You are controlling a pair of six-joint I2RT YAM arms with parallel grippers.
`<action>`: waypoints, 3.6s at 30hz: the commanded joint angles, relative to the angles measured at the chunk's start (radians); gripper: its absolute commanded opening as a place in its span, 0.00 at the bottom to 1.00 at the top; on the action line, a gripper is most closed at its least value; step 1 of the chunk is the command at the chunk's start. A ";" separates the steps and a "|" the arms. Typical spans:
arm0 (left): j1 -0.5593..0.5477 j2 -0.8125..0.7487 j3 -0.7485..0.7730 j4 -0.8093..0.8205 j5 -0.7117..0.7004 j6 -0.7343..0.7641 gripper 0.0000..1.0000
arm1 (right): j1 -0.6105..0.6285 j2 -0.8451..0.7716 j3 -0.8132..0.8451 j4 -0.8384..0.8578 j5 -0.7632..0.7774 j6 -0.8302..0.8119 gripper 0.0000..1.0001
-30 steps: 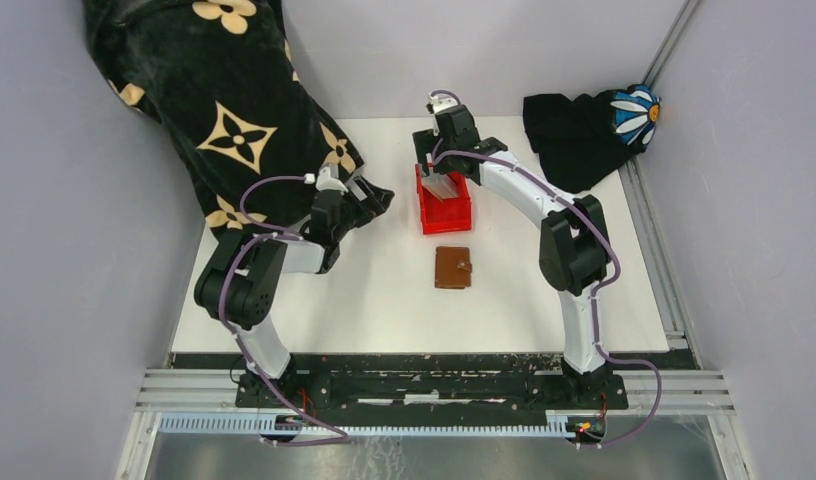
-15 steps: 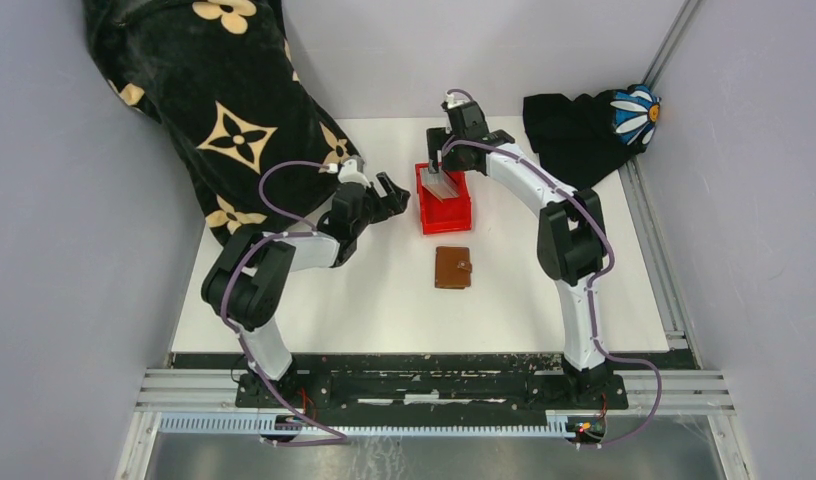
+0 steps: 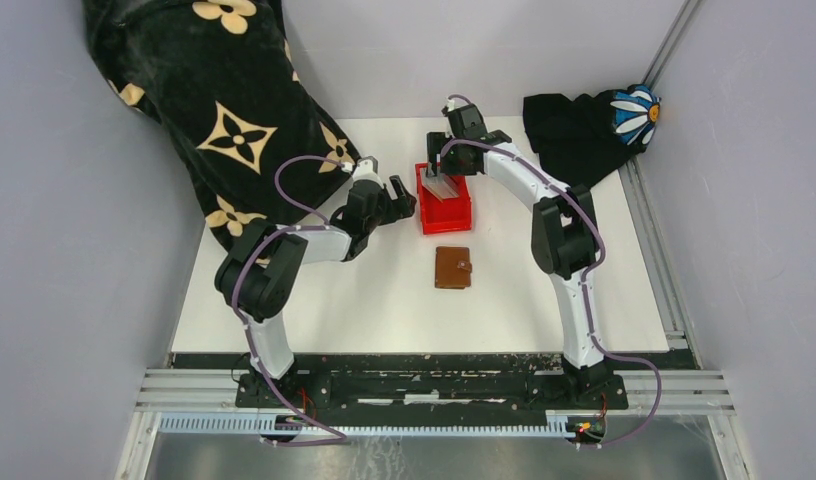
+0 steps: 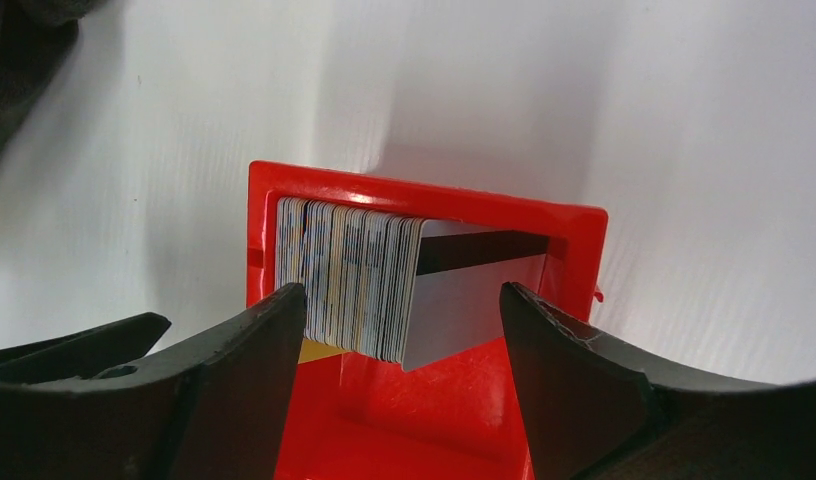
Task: Put the credit cards into the card holder
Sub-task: Pick up the credit card from the storage box.
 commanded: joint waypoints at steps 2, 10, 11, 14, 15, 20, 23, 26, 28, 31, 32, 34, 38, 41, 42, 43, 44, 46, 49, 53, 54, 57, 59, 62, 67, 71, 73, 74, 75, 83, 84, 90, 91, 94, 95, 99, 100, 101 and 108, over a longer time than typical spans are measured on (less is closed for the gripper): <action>-0.006 0.015 0.055 -0.016 -0.042 0.064 0.90 | -0.007 0.018 0.064 -0.002 -0.036 0.034 0.77; -0.014 0.033 0.074 -0.043 -0.050 0.071 0.89 | -0.008 0.055 0.096 -0.040 -0.072 0.061 0.73; -0.015 0.034 0.074 -0.045 -0.049 0.071 0.89 | -0.007 0.055 0.093 -0.040 -0.078 0.064 0.72; -0.018 0.040 0.080 -0.050 -0.049 0.073 0.89 | -0.008 0.043 0.081 -0.031 -0.095 0.075 0.70; -0.019 0.041 0.082 -0.052 -0.049 0.074 0.89 | -0.007 0.039 0.080 -0.029 -0.098 0.077 0.69; -0.023 0.045 0.090 -0.059 -0.050 0.076 0.89 | -0.007 0.021 0.077 -0.026 -0.124 0.093 0.64; -0.025 0.047 0.094 -0.060 -0.051 0.076 0.89 | -0.007 0.009 0.070 -0.020 -0.140 0.105 0.59; -0.025 0.051 0.097 -0.063 -0.050 0.076 0.89 | -0.005 -0.003 0.064 -0.015 -0.151 0.113 0.57; -0.025 0.054 0.097 -0.064 -0.050 0.076 0.89 | -0.006 -0.010 0.057 -0.012 -0.153 0.116 0.56; -0.027 0.057 0.097 -0.064 -0.051 0.076 0.89 | -0.007 -0.023 0.048 -0.009 -0.159 0.118 0.54; -0.027 0.058 0.097 -0.064 -0.052 0.076 0.89 | -0.006 -0.026 0.046 -0.008 -0.161 0.119 0.54; -0.028 0.060 0.098 -0.066 -0.052 0.075 0.89 | -0.004 -0.035 0.041 -0.007 -0.161 0.119 0.53; -0.030 0.064 0.100 -0.067 -0.052 0.073 0.88 | -0.003 -0.053 0.032 -0.003 -0.167 0.120 0.50; -0.033 0.067 0.102 -0.068 -0.054 0.073 0.88 | -0.003 -0.061 0.030 -0.003 -0.171 0.120 0.49; -0.034 0.068 0.102 -0.067 -0.054 0.073 0.88 | -0.003 -0.062 0.027 -0.003 -0.171 0.119 0.48; -0.032 0.068 0.101 -0.069 -0.054 0.072 0.88 | -0.002 -0.064 0.026 -0.003 -0.172 0.118 0.48; -0.034 0.068 0.101 -0.068 -0.055 0.071 0.88 | -0.002 -0.067 0.023 -0.003 -0.172 0.118 0.47; -0.034 0.068 0.101 -0.068 -0.056 0.072 0.88 | -0.002 -0.073 0.015 0.002 -0.173 0.117 0.46; -0.034 0.067 0.099 -0.067 -0.059 0.072 0.88 | -0.002 -0.079 0.008 0.002 -0.173 0.114 0.44; -0.036 0.066 0.098 -0.067 -0.057 0.070 0.88 | -0.001 -0.078 0.013 -0.009 -0.170 0.102 0.39; -0.037 0.066 0.097 -0.067 -0.057 0.070 0.88 | 0.000 -0.079 0.013 -0.015 -0.164 0.098 0.39; -0.039 0.065 0.097 -0.067 -0.057 0.068 0.88 | 0.004 -0.087 0.010 -0.025 -0.144 0.080 0.37; -0.040 0.067 0.096 -0.067 -0.057 0.067 0.88 | 0.007 -0.091 0.011 -0.034 -0.136 0.071 0.36; -0.040 0.065 0.097 -0.067 -0.057 0.067 0.88 | 0.009 -0.085 0.027 -0.055 -0.121 0.057 0.32; -0.044 0.059 0.092 -0.066 -0.058 0.064 0.88 | 0.026 -0.084 0.050 -0.111 -0.050 0.010 0.27; -0.045 0.056 0.090 -0.064 -0.058 0.062 0.88 | 0.035 -0.084 0.065 -0.141 -0.002 -0.016 0.21; -0.046 0.053 0.087 -0.061 -0.060 0.063 0.88 | 0.040 -0.081 0.076 -0.157 0.022 -0.030 0.17; -0.046 0.050 0.086 -0.060 -0.060 0.063 0.88 | 0.043 -0.083 0.079 -0.165 0.038 -0.038 0.14; -0.048 0.049 0.084 -0.059 -0.061 0.062 0.88 | 0.047 -0.084 0.082 -0.169 0.052 -0.045 0.11; -0.049 0.035 0.075 -0.058 -0.065 0.062 0.88 | 0.063 -0.112 0.072 -0.185 0.129 -0.071 0.07; -0.049 0.032 0.073 -0.058 -0.065 0.062 0.88 | 0.065 -0.118 0.066 -0.184 0.136 -0.073 0.06; -0.049 0.010 0.054 -0.060 -0.095 0.053 0.88 | 0.081 -0.158 0.059 -0.199 0.214 -0.113 0.02; -0.049 0.004 0.049 -0.064 -0.104 0.052 0.88 | 0.084 -0.167 0.052 -0.196 0.228 -0.118 0.01; -0.051 -0.027 0.036 -0.085 -0.138 0.046 0.89 | 0.088 -0.202 0.031 -0.194 0.249 -0.127 0.01; -0.051 -0.038 0.032 -0.093 -0.149 0.043 0.90 | 0.091 -0.216 0.019 -0.189 0.252 -0.127 0.01; -0.050 -0.098 0.006 -0.118 -0.182 0.033 0.92 | 0.099 -0.291 -0.048 -0.174 0.260 -0.122 0.01; -0.049 -0.116 0.000 -0.125 -0.186 0.030 0.92 | 0.104 -0.310 -0.061 -0.174 0.261 -0.120 0.01; -0.050 -0.136 -0.008 -0.131 -0.189 0.025 0.92 | 0.108 -0.329 -0.077 -0.174 0.263 -0.119 0.01; -0.054 -0.326 -0.139 -0.079 -0.114 0.028 0.93 | 0.148 -0.540 -0.286 -0.160 0.212 -0.109 0.01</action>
